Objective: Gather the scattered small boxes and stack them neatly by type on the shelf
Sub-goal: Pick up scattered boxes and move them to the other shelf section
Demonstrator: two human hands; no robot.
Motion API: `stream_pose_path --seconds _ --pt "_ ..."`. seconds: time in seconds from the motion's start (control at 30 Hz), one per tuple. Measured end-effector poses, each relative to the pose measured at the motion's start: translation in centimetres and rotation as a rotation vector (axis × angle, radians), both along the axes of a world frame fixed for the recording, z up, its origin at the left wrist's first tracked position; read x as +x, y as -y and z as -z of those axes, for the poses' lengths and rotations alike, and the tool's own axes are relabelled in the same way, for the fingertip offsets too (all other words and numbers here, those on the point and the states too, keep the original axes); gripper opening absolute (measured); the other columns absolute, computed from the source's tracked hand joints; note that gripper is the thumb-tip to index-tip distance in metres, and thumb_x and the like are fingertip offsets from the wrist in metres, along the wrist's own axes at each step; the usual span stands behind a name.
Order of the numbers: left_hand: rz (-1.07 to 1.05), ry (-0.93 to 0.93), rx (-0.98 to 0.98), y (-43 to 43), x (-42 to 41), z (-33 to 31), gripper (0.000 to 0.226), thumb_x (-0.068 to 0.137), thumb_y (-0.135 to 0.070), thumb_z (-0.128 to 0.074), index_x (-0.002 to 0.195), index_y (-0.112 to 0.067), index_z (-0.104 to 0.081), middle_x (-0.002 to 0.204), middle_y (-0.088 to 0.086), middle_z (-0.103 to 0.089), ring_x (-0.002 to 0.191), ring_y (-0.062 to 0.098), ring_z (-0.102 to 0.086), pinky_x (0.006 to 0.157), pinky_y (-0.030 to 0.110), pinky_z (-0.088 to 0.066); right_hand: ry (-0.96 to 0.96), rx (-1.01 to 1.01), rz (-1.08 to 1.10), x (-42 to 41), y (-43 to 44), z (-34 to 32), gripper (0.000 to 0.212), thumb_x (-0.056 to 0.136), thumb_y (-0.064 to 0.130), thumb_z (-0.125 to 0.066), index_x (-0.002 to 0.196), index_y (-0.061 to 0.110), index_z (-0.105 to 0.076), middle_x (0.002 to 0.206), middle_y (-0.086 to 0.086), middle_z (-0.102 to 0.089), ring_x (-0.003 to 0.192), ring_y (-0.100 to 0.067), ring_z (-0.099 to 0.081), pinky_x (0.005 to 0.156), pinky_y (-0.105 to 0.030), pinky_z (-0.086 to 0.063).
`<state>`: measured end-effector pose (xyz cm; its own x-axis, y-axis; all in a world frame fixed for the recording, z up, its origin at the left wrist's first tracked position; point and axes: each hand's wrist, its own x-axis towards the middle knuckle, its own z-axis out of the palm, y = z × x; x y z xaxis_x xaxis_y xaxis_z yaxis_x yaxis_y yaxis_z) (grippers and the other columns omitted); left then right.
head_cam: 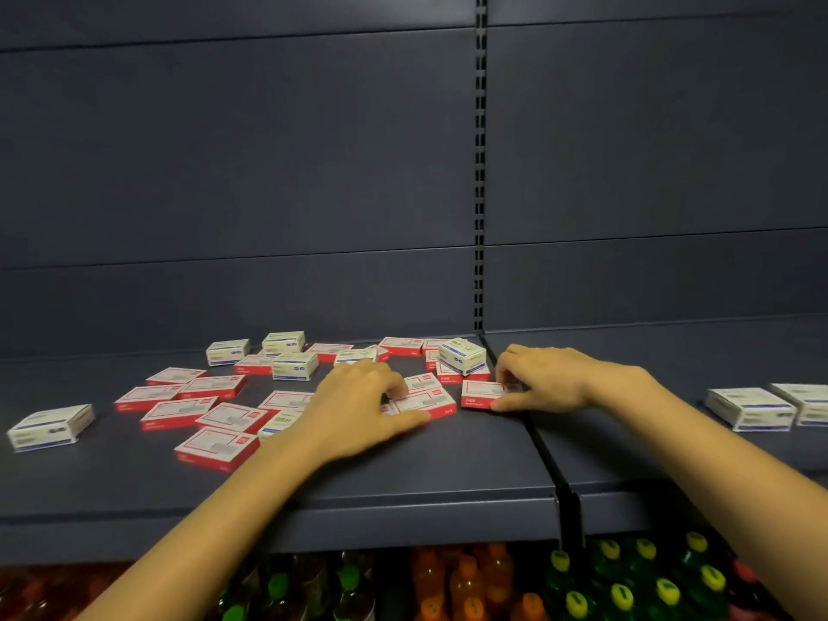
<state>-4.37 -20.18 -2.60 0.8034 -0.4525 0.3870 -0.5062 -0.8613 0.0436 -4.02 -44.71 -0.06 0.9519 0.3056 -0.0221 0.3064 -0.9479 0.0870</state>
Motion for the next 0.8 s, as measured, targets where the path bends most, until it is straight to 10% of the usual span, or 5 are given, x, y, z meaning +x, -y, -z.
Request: stream_pose_path --seconds 0.5,0.8 --pt "-0.003 -0.205 0.089 2.0 2.5 -0.7 0.045 0.076 -0.053 -0.063 0.099 -0.015 -0.058 0.102 0.001 -0.063 0.094 0.02 -0.053 0.072 0.028 -0.032 0.12 0.041 0.061 -3.4 1.8 -1.0 0.047 0.084 0.058 -0.051 0.113 0.021 -0.046 0.12 0.004 -0.051 0.101 -0.018 -0.053 0.073 -0.029 -0.036" --pt "-0.008 -0.028 -0.066 3.6 0.5 -3.8 0.042 0.068 -0.049 -0.072 0.098 -0.021 -0.061 0.094 -0.006 -0.053 0.099 0.017 -0.051 0.077 0.027 -0.032 0.205 0.117 0.058 -5.7 5.7 -1.7 0.045 0.082 0.057 -0.054 0.111 0.023 -0.047 0.12 0.005 -0.054 0.1 -0.019 -0.054 0.073 -0.03 -0.039"
